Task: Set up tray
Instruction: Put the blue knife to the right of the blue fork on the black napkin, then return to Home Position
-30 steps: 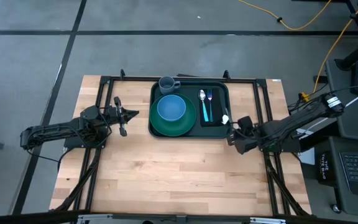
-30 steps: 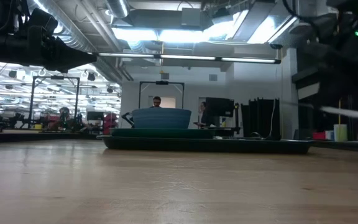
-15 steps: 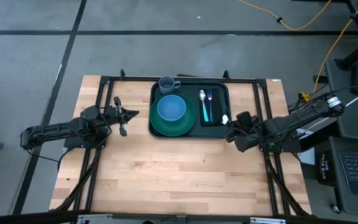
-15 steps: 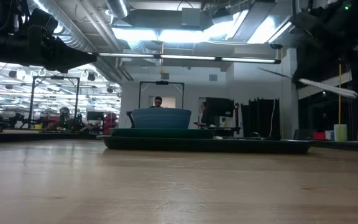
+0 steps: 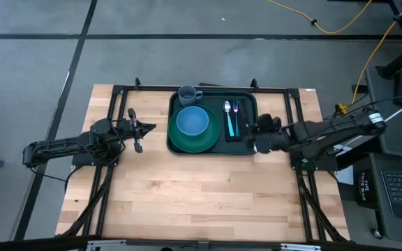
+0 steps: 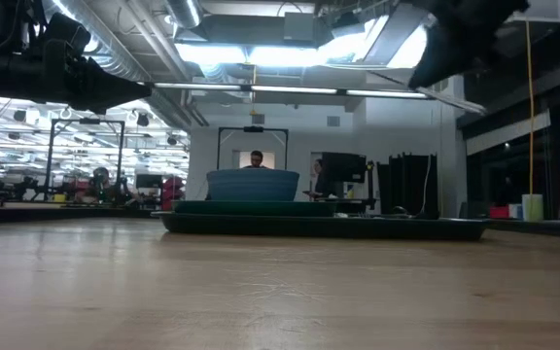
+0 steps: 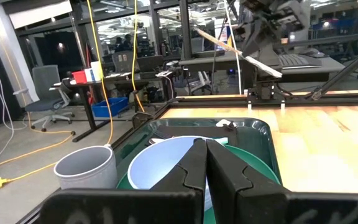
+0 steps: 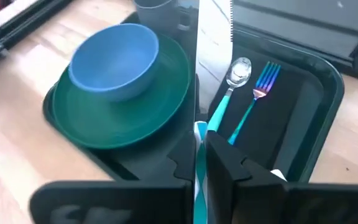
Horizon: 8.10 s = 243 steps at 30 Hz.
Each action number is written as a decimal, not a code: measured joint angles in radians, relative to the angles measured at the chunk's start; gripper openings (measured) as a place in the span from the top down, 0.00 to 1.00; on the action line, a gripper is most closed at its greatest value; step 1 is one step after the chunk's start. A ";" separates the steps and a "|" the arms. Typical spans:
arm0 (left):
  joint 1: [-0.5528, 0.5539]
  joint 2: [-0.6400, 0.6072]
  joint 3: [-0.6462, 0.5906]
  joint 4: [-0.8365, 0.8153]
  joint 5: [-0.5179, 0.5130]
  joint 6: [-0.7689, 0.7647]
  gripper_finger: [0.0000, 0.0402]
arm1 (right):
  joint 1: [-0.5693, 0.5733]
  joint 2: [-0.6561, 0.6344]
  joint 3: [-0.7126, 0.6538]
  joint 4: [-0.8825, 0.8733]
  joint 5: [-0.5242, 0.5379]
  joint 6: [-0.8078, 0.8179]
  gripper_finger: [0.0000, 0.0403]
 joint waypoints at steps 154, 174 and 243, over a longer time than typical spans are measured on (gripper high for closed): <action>0.000 0.000 0.000 0.000 0.001 -0.106 0.99 | -0.694 0.657 0.112 0.143 -0.513 0.025 0.87; 0.000 0.000 0.000 0.000 0.001 -0.106 0.99 | -0.694 0.655 0.113 0.142 -0.513 -0.010 0.89; 0.000 -0.061 0.000 0.054 -0.007 -0.106 0.99 | 0.060 -0.455 -0.706 0.870 -0.193 -0.678 0.99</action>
